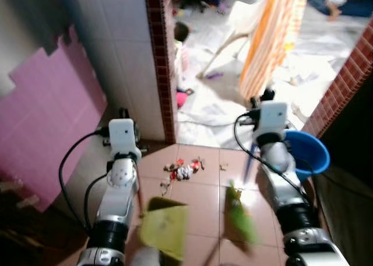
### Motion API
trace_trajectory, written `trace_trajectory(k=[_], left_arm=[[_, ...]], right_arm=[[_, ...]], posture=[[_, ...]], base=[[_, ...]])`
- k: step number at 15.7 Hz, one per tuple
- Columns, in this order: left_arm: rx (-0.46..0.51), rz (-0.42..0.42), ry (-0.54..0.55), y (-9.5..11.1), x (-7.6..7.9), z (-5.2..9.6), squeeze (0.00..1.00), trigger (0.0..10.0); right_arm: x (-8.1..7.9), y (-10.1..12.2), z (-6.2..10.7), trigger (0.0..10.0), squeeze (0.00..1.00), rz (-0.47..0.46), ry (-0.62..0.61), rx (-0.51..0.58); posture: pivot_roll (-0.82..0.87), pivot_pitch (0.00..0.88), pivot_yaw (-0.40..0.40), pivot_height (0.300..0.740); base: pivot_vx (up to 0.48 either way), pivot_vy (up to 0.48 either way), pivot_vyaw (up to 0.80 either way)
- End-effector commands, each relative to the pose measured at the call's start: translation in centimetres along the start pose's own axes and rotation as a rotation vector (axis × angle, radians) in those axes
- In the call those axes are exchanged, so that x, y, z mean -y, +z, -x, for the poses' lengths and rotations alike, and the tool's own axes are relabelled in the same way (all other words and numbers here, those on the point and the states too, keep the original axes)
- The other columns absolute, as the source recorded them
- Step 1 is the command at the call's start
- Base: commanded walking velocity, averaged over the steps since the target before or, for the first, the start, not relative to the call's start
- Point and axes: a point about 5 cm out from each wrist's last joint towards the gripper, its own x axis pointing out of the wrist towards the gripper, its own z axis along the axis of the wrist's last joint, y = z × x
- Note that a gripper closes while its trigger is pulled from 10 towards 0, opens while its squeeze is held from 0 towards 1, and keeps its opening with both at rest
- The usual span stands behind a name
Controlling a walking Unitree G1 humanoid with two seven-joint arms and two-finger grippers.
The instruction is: Sweep floor
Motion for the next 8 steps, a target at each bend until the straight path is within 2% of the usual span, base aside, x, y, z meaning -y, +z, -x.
trace_trajectory(k=[1, 2, 5, 8], left_arm=[[0.013, 0.019, -0.008, 0.3, -0.3, -0.1, 0.00, 10.0], [0.010, 0.037, 0.014, 0.2, -0.6, 0.0, 0.00, 10.0], [0.077, -0.029, 0.016, 1.0, -0.7, -0.1, 0.00, 10.0], [0.085, 0.016, -0.028, 1.4, -0.7, -0.2, 0.00, 10.0]], right_arm=[[-0.8, 1.4, -0.5, 10.0, 0.00, -0.007, 0.014, 0.057], [-0.8, 1.3, -0.5, 10.0, 0.00, -0.006, 0.013, 0.057], [-0.8, 1.2, -0.6, 10.0, 0.00, 0.011, 0.009, 0.053], [-1.1, 1.3, -0.7, 10.0, 0.00, 0.007, 0.015, 0.055]], posture=[[0.00, 0.000, 0.005, 0.740], [0.00, 0.000, 0.006, 0.740], [0.01, 0.000, -0.015, 0.740], [0.00, 0.000, -0.015, 0.740]], base=[[0.000, 0.000, 0.00], [0.000, 0.000, 0.00], [0.000, 0.000, 0.00], [0.000, 0.000, 0.00]])
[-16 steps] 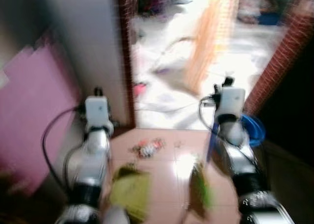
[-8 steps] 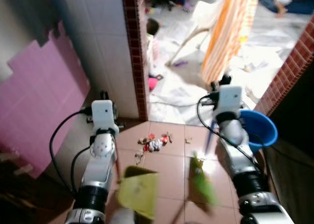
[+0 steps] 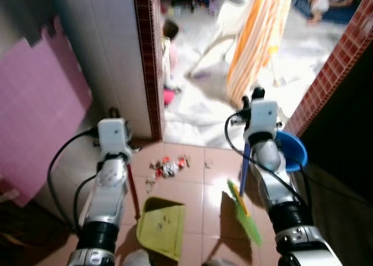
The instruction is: Sweep floor
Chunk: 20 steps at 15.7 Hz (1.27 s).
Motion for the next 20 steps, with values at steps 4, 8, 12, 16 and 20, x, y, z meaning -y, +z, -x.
trace_trajectory(k=[4, 8, 12, 16, 20], left_arm=[[0.080, 0.024, -0.032, 1.6, 0.6, -0.3, 0.00, 10.0], [0.079, 0.034, -0.057, 1.6, 1.1, -0.4, 0.00, 10.0], [0.086, 0.045, -0.085, 1.6, 1.7, -0.2, 0.00, 10.0], [0.087, 0.037, -0.091, 1.6, 1.8, -0.1, 0.00, 10.0], [0.098, 0.044, -0.079, 1.8, 2.0, -0.1, 0.00, 10.0]], right_arm=[[-0.4, 1.0, -0.6, 10.0, 0.00, -0.020, -0.006, 0.050], [0.1, 1.4, -0.8, 10.0, 0.00, -0.018, -0.022, 0.066], [-0.1, 1.9, -1.3, 10.0, 0.00, -0.004, -0.017, 0.092], [-0.5, 2.5, -1.9, 10.0, 0.00, -0.012, 0.002, 0.108], [-0.6, 2.7, -2.0, 10.0, 0.00, -0.017, 0.012, 0.125]], posture=[[0.00, 0.000, 0.006, 0.740], [0.00, 0.000, 0.008, 0.740], [0.00, 0.000, 0.008, 0.740], [0.00, 0.000, 0.008, 0.740], [0.00, 0.000, 0.003, 0.740]], base=[[0.067, 0.000, -0.37], [0.308, 0.000, 0.00], [0.414, 0.000, 0.00], [0.459, 0.000, 0.00], [0.480, 0.000, 0.00]])
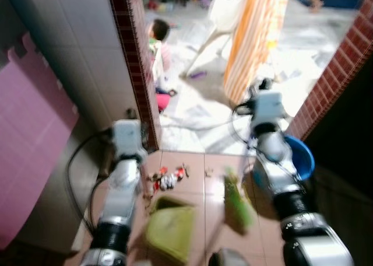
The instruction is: Sweep floor
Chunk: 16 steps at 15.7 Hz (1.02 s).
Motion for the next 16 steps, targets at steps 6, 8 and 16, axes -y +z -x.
trace_trajectory(k=[6, 8, 16], left_arm=[[0.074, -0.001, 0.051, 1.7, -0.8, -0.5, 0.00, 10.0], [0.086, -0.005, 0.064, 1.8, -0.8, -0.5, 0.00, 10.0], [0.121, -0.097, 0.200, 2.3, -2.0, -0.4, 0.00, 10.0]], right_arm=[[-1.6, 1.8, -0.5, 10.0, 0.00, -0.045, 0.068, 0.090], [-1.8, 1.9, -0.5, 10.0, 0.00, -0.050, 0.076, 0.093], [-2.2, 1.4, -0.3, 10.0, 0.00, -0.070, 0.109, 0.068]], posture=[[-0.01, 0.000, 0.001, 0.740], [0.00, 0.000, 0.000, 0.740], [-0.01, 0.000, -0.003, 0.740]], base=[[0.454, 0.046, 0.00], [0.358, 0.300, 0.00], [0.070, 0.074, 0.00]])
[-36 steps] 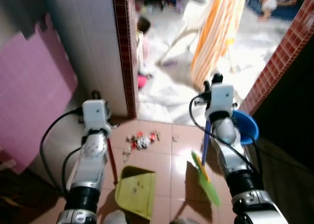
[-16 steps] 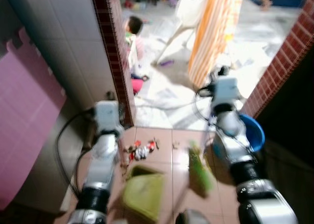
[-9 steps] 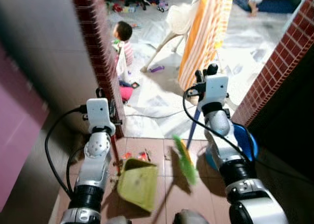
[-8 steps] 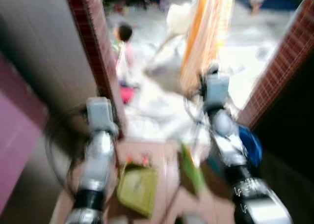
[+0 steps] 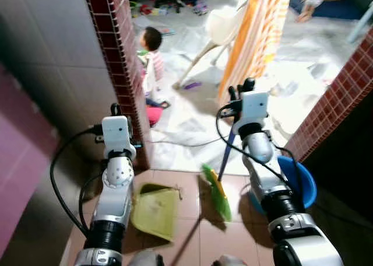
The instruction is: Sweep floor
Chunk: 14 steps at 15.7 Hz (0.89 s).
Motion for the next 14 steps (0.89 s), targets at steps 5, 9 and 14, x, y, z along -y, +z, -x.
trace_trajectory(k=[5, 9, 14], left_arm=[[0.049, -0.022, 0.095, 0.5, -0.2, -0.3, 0.00, 10.0], [0.045, -0.032, 0.097, 0.6, 0.2, -0.5, 0.00, 10.0], [0.024, -0.028, 0.104, 0.1, 0.6, -0.4, 0.00, 10.0]], right_arm=[[-0.1, 0.7, 0.0, 10.0, 0.00, -0.007, 0.046, 0.046], [-2.1, 0.2, 0.1, 10.0, 0.00, -0.139, 0.176, 0.001], [-4.6, 0.4, 0.7, 10.0, 0.00, -0.281, 0.417, -0.062]], posture=[[-0.02, 0.000, -0.011, 0.740], [-0.02, 0.000, -0.008, 0.740], [-0.02, 0.000, -0.015, 0.740]], base=[[0.000, 0.000, 0.00], [0.000, 0.000, 0.00], [0.000, 0.000, 0.00]])
